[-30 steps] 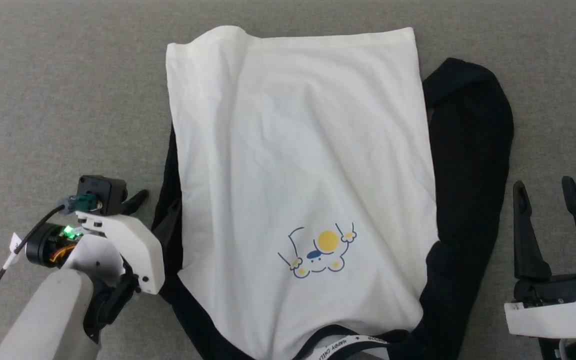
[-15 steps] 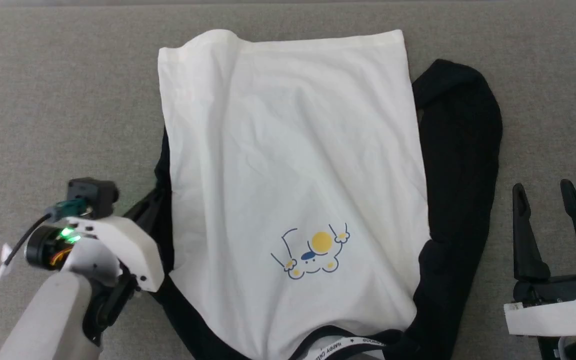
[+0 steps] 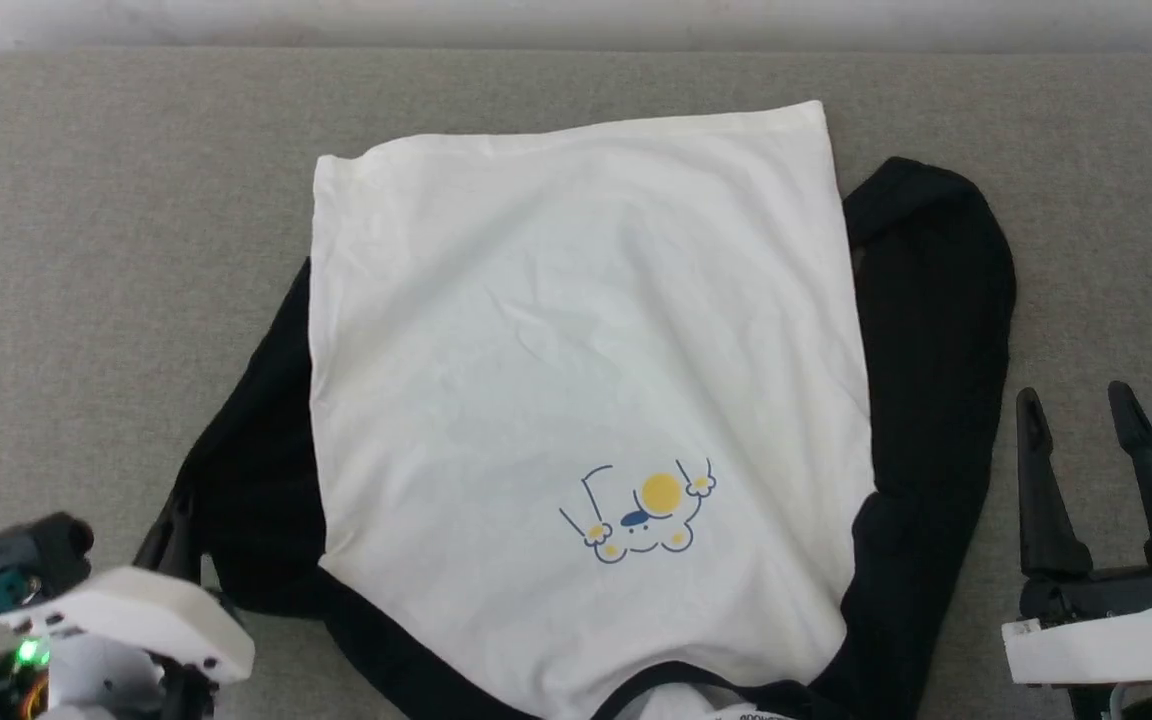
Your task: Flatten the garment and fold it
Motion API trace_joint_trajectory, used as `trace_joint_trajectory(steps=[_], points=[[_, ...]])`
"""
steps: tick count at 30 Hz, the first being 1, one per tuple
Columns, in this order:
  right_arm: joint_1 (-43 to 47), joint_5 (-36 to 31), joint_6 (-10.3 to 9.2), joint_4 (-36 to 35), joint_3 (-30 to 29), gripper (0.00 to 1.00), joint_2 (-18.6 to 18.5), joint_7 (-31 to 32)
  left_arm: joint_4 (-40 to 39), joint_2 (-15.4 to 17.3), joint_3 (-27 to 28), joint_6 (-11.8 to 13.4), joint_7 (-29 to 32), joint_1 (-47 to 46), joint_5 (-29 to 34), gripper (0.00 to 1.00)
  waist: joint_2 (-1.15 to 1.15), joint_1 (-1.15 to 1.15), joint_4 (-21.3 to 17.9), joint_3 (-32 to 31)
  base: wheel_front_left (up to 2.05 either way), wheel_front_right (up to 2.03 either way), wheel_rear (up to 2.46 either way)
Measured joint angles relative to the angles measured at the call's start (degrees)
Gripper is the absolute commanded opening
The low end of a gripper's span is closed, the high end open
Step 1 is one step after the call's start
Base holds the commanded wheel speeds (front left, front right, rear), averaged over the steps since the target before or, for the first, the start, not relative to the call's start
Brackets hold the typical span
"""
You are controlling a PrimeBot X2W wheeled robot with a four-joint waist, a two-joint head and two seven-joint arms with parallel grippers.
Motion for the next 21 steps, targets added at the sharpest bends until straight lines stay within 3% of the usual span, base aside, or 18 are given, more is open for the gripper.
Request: trace_joint_trajectory(steps=[10, 21], points=[[0.0, 0.0, -0.01, 0.5, 0.4, 1.0, 0.0, 0.0, 1.6, -5.0, 5.1, 8.2, -2.7, 7.2, -2.3, 0.0, 0.0, 0.0, 1.1, -1.0, 0.0, 0.0, 0.0], [0.4, 0.0, 0.0, 0.5, 0.4, 1.0, 0.0, 0.2, 3.0, -7.6, 5.2, 10.0, -3.0, 9.9, -3.3, 0.0, 0.0, 0.0, 2.1, -1.4, 0.0, 0.0, 0.0]])
